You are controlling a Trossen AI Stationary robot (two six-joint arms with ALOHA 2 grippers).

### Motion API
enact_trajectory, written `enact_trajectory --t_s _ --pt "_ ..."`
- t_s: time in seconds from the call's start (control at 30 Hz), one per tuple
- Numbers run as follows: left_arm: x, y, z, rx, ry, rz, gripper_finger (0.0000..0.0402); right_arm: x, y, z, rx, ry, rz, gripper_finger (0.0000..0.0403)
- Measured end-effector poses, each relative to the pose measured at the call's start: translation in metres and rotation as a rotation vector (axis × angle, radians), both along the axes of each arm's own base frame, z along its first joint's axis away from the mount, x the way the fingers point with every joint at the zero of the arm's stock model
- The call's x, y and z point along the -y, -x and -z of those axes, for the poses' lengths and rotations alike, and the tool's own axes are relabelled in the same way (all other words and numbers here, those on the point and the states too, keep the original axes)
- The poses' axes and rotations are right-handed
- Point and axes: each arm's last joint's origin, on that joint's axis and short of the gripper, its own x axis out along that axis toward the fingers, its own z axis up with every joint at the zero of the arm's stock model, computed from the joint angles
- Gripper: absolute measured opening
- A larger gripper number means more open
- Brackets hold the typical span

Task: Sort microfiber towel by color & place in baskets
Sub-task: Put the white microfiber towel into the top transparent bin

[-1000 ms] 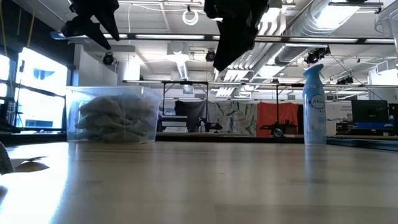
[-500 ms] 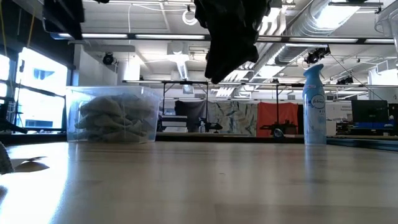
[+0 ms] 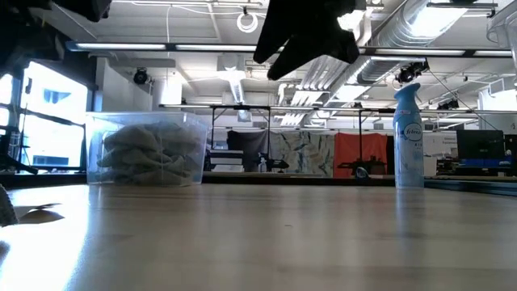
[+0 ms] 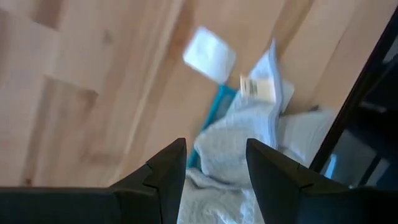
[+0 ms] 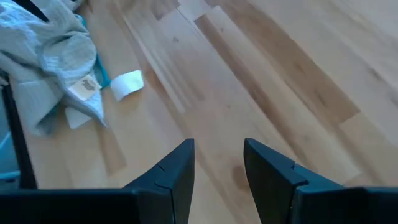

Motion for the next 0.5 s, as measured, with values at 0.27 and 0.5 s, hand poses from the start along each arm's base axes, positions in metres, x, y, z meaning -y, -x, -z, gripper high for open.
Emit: enact_trajectory --t_s 0.27,0.5 --pt "0.03 -0.016 0.021 0.041 0.08 0.063 0.0154 -0.016 0.006 0.0 0.015 -0.042 0.027 0.0133" --pt "0.046 -0.023 0.04 0.026 0.104 0.088 0.0154 -0.022 0.008 -0.001 0.032 -0.038 0.053 0.0133"
